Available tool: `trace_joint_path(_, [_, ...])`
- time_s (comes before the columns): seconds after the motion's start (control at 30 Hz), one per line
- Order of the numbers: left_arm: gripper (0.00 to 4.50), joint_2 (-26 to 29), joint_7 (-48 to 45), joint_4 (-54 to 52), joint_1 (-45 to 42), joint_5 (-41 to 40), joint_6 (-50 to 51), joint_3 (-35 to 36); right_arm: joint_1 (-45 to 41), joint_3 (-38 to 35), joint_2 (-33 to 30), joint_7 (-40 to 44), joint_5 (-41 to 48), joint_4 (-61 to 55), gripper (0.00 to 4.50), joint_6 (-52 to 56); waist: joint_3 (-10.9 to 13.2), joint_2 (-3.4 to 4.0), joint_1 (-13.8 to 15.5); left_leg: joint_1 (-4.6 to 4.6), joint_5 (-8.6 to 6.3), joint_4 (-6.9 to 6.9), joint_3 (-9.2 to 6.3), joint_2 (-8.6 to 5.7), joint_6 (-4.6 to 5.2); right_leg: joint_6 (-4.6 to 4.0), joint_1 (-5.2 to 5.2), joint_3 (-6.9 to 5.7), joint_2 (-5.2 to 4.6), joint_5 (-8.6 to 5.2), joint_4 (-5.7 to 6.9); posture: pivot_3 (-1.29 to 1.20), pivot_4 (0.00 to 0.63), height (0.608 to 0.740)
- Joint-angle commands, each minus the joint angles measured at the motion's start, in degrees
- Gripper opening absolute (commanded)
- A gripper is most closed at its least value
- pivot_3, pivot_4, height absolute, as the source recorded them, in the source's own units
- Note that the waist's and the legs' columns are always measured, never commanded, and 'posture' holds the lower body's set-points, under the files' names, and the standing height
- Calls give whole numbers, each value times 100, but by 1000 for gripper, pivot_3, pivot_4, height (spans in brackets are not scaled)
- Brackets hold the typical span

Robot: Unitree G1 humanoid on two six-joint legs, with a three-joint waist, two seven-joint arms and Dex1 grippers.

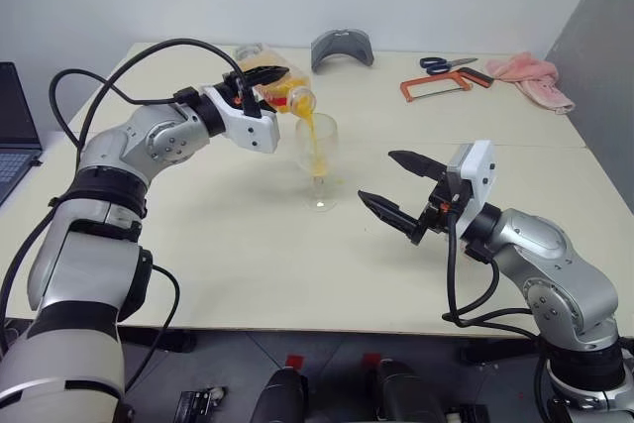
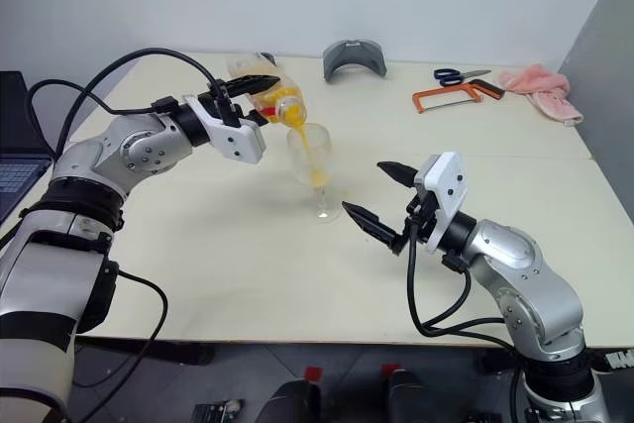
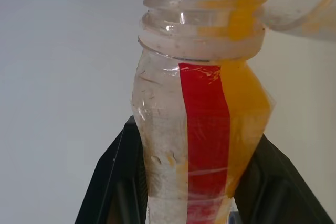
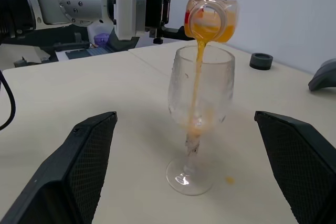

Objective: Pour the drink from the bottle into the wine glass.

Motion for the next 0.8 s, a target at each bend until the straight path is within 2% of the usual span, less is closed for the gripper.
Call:
trace_joint_path(0.03, [1670, 151, 219, -14, -268, 26, -70, 11, -54, -47, 16, 8, 87, -104, 4500, -48, 0, 0, -1, 0, 0, 0, 1, 0, 0, 0, 0, 1, 0, 0, 0, 0, 150, 740])
trace_joint_path(0.8, [1670, 249, 689, 231, -589, 388, -83, -235, -152, 55, 37, 31, 7, -56, 4500, -75, 0, 0, -2, 2, 0, 2, 2, -1, 0, 0, -1, 1, 0, 0, 7, 0, 150, 740])
